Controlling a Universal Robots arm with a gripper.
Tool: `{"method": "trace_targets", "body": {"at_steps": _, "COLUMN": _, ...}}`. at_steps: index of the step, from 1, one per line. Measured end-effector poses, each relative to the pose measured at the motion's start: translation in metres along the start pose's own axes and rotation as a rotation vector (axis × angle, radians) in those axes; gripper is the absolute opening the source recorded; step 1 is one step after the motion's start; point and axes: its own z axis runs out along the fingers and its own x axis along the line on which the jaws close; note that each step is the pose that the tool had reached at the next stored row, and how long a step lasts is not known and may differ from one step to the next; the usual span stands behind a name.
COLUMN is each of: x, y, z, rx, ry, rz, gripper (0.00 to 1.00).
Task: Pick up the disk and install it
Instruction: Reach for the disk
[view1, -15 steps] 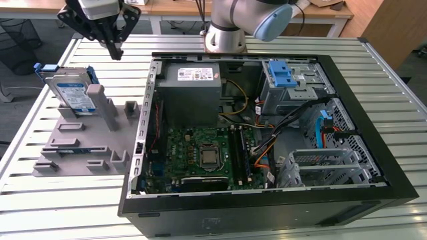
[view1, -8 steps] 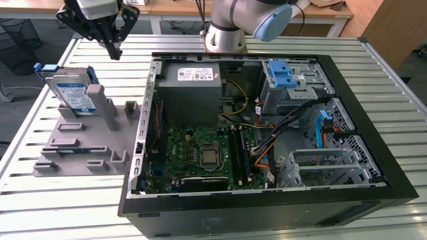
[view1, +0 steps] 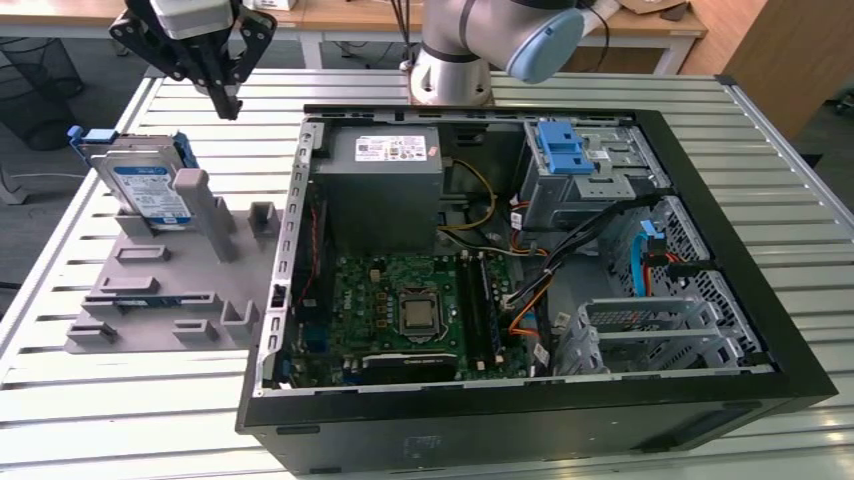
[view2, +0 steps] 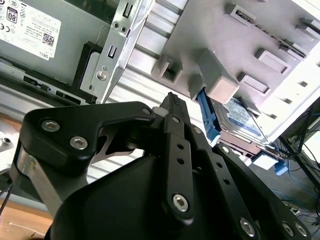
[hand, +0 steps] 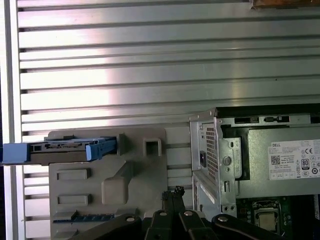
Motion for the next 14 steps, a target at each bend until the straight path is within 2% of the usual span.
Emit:
{"method": "trace_targets", "body": {"at_steps": 11, "x": 0.001, "y": 0.0002, "z": 0.0002, "rx": 0.0, "ry": 0.0, "rz": 0.0, "gripper": 0.11}}
{"method": "trace_targets", "body": {"at_steps": 14, "x": 0.0065, "y": 0.0015, "z": 0.0001, "rx": 0.0, "ry": 0.0, "rz": 0.0, "gripper": 0.11}}
